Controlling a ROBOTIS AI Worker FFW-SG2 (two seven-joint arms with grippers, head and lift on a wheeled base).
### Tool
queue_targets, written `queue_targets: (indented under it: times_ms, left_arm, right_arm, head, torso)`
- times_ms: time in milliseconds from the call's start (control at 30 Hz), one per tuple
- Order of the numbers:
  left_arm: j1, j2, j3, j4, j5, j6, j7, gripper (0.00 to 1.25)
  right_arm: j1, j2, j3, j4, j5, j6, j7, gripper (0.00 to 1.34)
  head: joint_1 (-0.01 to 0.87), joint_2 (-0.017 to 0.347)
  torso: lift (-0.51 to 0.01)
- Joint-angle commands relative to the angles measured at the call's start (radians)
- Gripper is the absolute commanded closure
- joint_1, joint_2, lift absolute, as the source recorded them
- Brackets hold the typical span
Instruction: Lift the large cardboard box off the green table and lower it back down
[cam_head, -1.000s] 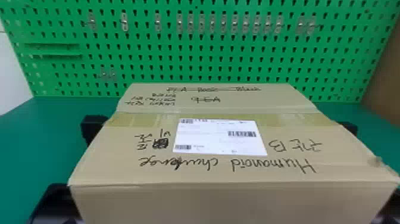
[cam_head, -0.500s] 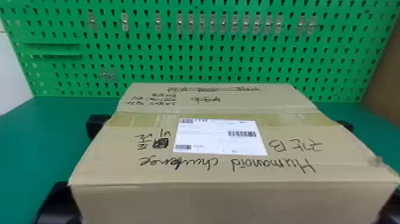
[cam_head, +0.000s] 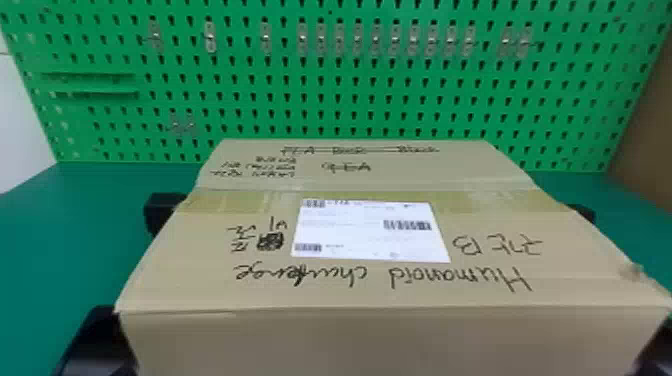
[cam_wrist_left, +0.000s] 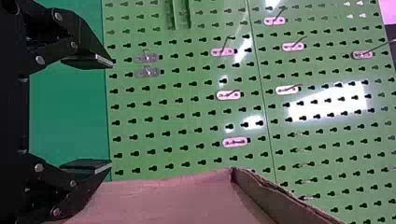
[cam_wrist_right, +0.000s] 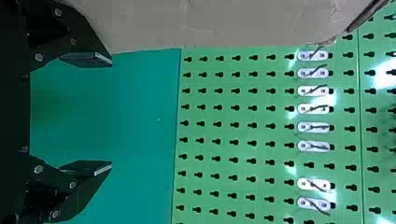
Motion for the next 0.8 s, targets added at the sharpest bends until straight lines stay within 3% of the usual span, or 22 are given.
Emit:
queue_targets:
  times_ms: [0, 767]
  left_arm:
    - [0.003, 0.002, 0.015, 0.0, -0.002, -0.002, 0.0, 0.49]
    - [-0.003, 0.017, 0.069, -0.012, -0.038, -0.005, -0.04, 0.49]
  right_arm:
    - [0.003, -0.012, -0.027, 0.004, 0.005, 0.0, 0.0, 0.48]
    - [0.017, -0.064, -0.13, -0.01, 0.045, 0.005, 0.0, 0.48]
  head:
    - [0.508, 0.051]
    - [0.508, 0.051]
  torso:
    - [-0.211]
    - [-0.211]
